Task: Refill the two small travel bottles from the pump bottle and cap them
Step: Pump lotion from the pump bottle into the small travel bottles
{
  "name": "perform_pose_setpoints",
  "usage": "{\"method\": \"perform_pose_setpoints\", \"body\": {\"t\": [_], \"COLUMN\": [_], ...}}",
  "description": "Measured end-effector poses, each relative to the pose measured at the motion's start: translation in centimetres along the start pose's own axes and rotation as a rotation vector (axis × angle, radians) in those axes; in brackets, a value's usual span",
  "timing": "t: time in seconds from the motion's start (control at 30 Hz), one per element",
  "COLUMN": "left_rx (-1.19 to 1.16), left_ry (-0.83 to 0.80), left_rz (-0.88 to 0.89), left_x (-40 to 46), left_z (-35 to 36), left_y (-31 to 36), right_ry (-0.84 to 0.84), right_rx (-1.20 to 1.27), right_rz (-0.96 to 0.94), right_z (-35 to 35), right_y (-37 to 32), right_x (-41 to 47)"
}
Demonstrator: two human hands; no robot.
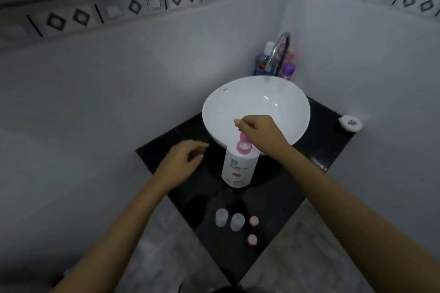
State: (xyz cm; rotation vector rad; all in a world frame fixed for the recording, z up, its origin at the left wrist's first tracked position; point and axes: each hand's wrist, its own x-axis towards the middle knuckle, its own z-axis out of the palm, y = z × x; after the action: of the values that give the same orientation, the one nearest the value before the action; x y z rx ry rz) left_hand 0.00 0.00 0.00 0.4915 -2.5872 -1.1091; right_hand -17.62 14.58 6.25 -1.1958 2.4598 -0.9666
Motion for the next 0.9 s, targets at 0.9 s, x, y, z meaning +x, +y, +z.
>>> {"method": "perform_pose_setpoints", "body": {"t": [0.9], "left_rx": [-0.240], "left_ry": [-0.218], "left_rz": [-0.271], "left_x": [-6.8], "left_z": [9.9], "left_y": [-3.9], "right_ry": [0.058], "right_rx": [0.555], "right_rz": [0.177], "right_z": [2.4], "right_y": [0.8], "right_x": [0.2]}}
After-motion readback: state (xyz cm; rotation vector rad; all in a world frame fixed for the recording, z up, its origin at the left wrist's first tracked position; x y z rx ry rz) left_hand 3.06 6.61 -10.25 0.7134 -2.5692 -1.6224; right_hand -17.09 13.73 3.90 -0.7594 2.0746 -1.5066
